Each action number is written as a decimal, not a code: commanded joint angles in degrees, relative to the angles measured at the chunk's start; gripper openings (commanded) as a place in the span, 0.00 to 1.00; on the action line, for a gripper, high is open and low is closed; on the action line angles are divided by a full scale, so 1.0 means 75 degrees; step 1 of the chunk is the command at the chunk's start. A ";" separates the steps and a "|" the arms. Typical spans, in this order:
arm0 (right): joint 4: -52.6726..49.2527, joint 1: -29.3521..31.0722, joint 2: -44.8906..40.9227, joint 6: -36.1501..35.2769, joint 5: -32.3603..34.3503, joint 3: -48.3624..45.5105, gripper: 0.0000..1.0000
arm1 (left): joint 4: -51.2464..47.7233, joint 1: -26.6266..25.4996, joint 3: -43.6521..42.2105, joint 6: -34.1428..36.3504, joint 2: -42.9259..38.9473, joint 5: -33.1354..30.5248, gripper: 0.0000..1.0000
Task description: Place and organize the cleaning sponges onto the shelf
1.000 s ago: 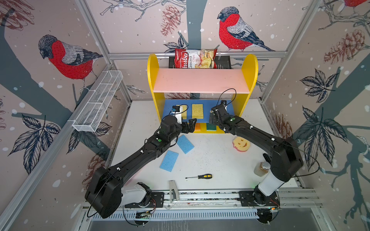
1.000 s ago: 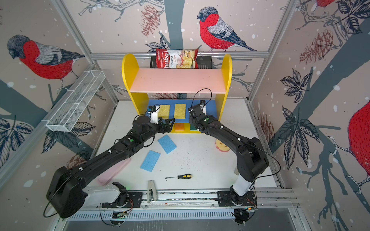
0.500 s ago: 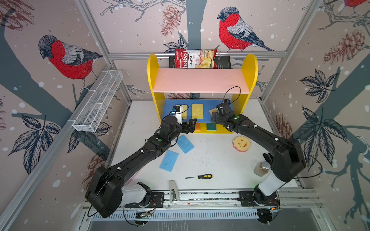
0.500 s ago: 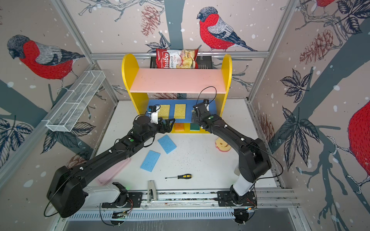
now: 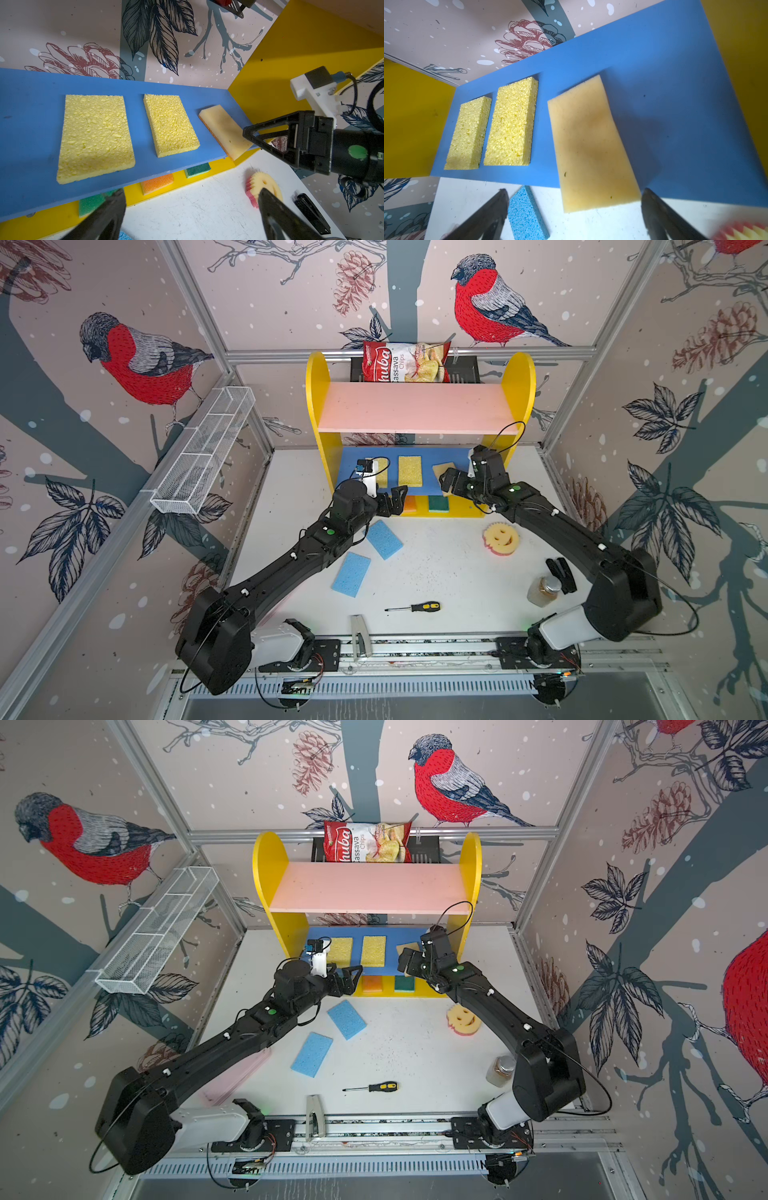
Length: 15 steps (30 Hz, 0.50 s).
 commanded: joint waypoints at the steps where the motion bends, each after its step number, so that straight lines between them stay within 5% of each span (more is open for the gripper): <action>1: 0.0356 -0.0062 -0.0171 0.0176 -0.0421 -0.0269 0.84 | 0.0185 0.0020 0.0043 0.0048 -0.0034 0.0057 0.98; 2: 0.0439 -0.0081 -0.0214 0.0196 -0.0550 -0.0363 0.71 | 0.0191 0.0016 0.0048 0.0036 -0.0024 0.0069 0.98; 4: 0.0561 -0.0124 -0.0289 0.0288 -0.0647 -0.0572 0.30 | 0.0194 0.0016 0.0068 0.0023 -0.0022 0.0099 0.98; 7: 0.0567 -0.0224 -0.0330 0.0356 -0.0686 -0.0730 0.00 | 0.0145 0.0011 0.0068 0.0028 -0.0069 0.0070 0.98; 15: 0.0719 -0.0355 -0.0069 0.0292 -0.0835 -0.0689 0.00 | 0.0147 0.0005 0.0034 -0.0009 -0.0103 0.0070 0.98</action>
